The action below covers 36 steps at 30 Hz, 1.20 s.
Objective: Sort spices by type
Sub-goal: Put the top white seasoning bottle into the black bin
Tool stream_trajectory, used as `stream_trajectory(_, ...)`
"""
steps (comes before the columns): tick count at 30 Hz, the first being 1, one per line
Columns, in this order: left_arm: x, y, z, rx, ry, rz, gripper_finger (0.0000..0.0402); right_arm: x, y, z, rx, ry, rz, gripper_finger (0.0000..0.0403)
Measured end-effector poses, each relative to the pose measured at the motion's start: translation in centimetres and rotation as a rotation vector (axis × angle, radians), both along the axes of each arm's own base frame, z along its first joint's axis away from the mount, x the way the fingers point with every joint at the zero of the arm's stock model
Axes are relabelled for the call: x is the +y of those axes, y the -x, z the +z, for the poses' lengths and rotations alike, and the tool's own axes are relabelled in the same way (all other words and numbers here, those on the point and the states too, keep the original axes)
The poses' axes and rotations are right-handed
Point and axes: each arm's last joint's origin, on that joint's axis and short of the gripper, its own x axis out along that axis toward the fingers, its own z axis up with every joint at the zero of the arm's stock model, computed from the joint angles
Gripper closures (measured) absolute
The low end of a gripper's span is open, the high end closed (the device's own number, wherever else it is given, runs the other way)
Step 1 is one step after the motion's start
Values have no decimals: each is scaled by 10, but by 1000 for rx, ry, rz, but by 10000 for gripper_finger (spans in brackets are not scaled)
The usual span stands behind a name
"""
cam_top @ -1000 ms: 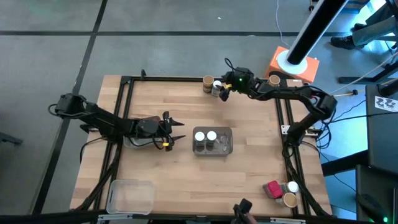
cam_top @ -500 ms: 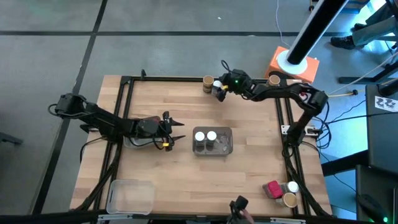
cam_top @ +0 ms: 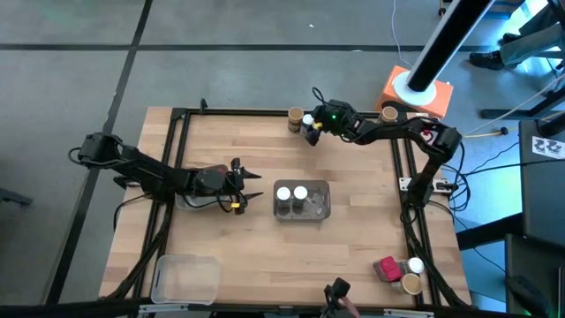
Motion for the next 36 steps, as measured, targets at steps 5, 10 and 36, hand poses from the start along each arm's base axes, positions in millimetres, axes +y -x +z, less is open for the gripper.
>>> stream_trajectory(5,0,0,0,0,-1,0,153,1,0,0,-6,-10,19,121)
stream_trajectory(10,0,0,0,0,-1,0,153,1,-1,-3,3,-21,20,121)
stream_trajectory(36,0,1,-2,19,-10,-2,153,-2,-5,-21,26,-28,23,189)
